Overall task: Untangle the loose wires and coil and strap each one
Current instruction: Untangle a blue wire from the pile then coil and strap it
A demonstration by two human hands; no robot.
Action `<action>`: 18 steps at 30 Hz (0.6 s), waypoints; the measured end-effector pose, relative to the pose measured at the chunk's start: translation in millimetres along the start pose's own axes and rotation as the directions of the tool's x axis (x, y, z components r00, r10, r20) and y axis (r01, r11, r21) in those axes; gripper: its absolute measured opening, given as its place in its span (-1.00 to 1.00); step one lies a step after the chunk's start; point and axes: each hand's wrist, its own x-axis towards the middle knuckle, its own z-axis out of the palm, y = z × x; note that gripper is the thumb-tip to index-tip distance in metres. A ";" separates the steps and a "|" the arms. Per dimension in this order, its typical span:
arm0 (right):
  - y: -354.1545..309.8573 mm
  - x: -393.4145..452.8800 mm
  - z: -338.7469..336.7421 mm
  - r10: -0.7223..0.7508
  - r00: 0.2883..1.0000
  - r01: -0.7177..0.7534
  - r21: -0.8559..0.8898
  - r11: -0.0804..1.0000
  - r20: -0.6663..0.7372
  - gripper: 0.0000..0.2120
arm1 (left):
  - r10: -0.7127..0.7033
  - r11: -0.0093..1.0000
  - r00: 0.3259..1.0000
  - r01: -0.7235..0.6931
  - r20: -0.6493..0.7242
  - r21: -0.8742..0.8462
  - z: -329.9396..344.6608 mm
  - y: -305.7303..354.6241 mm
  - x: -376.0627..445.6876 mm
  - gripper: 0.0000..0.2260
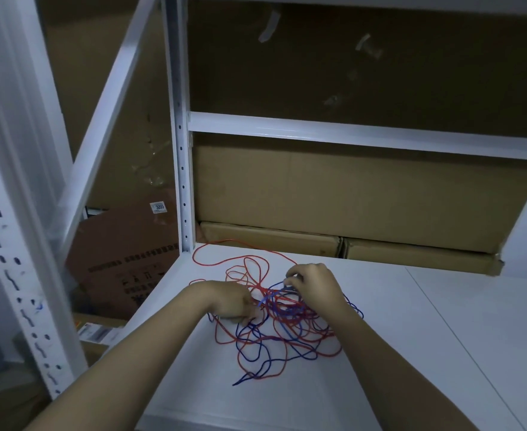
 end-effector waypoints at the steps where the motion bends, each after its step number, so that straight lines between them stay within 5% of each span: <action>1: 1.9 0.4 -4.9 0.028 0.999 -0.027 0.053 0.998 -0.020 -0.82 | -0.006 1.000 1.000 0.006 -0.001 -0.004 0.3 -4.1 -1.1 -0.68; 5: 15.4 -1.8 -21.4 0.065 0.991 -0.062 0.029 0.998 -0.115 -0.81 | -0.028 0.998 0.966 0.010 -0.256 -0.069 -7.5 -15.5 -5.4 -0.70; 11: 30.5 -7.1 -42.7 0.186 0.968 -0.242 -0.425 0.872 -0.168 -0.78 | -0.165 0.967 0.734 0.253 -0.659 0.040 -30.0 -17.7 -1.2 -0.68; 14: 33.9 -6.3 -60.2 0.242 0.938 -0.326 -0.386 0.863 -0.249 -0.81 | -0.242 0.957 0.557 0.272 -0.794 -0.101 -42.3 -20.2 -2.6 -0.75; 18: 35.7 0.6 -87.8 0.332 0.838 -0.396 -0.064 0.916 -0.433 -0.80 | -0.376 0.926 0.352 0.110 -0.857 -0.361 -63.5 -21.5 -2.2 -0.73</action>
